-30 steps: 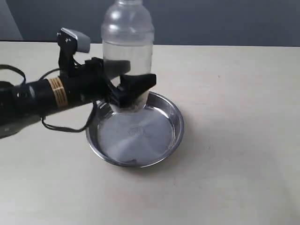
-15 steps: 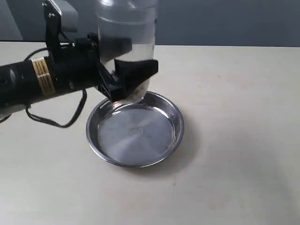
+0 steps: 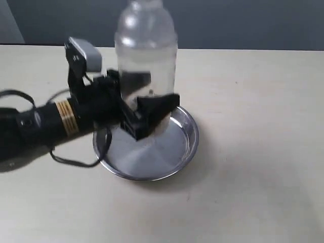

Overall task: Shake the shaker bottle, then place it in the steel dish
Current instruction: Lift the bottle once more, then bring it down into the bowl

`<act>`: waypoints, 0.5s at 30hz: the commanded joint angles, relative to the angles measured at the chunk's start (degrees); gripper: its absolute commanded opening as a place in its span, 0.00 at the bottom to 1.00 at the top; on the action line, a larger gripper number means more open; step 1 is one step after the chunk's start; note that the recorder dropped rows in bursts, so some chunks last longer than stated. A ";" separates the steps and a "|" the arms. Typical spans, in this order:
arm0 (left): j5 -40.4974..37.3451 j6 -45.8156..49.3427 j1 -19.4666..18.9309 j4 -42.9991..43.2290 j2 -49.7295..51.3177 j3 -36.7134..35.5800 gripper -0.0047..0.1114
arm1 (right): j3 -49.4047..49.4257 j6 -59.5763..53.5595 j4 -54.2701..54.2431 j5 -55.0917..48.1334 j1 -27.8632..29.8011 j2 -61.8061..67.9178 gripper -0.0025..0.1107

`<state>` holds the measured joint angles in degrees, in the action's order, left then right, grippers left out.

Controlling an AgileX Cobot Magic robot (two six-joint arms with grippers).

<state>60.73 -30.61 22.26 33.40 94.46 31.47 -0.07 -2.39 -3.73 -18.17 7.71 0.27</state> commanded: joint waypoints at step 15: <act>1.95 14.08 -1.52 -0.45 2.76 0.06 0.04 | 0.07 -0.11 -0.04 0.72 0.27 -0.27 0.01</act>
<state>62.93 -20.14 20.93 34.82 97.20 29.69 -0.07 -2.39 -3.73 -18.17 7.71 0.27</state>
